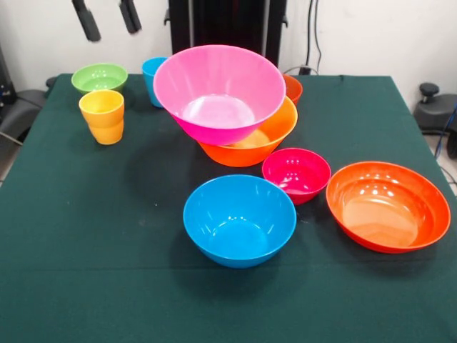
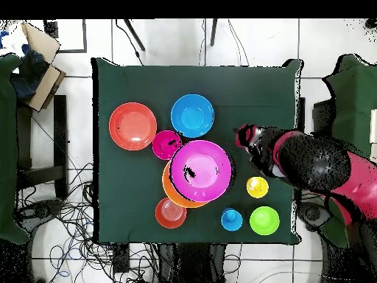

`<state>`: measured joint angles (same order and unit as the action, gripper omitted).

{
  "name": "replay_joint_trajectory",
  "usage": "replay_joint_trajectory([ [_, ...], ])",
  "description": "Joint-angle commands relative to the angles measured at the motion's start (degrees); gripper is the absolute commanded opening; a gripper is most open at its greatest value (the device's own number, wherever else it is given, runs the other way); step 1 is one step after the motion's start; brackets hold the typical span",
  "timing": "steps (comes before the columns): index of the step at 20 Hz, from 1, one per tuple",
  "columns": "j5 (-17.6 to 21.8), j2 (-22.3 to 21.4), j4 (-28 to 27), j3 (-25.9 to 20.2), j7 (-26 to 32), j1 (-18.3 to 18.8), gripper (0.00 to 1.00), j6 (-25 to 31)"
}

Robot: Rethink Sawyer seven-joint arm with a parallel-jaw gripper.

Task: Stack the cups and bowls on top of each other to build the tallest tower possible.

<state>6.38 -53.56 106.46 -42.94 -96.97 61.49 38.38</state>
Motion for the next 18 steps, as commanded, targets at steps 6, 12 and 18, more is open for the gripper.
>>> replay_joint_trajectory([
  [6, 10.1, 5.9, 1.2, -4.8, 12.0, -2.6, 1.00, 1.5],
  [12, 17.1, 12.0, 0.3, -2.7, 9.9, -3.9, 1.00, -6.3],
  [18, 20.1, 13.9, 3.1, -5.4, 9.5, -1.0, 1.00, -9.5],
])
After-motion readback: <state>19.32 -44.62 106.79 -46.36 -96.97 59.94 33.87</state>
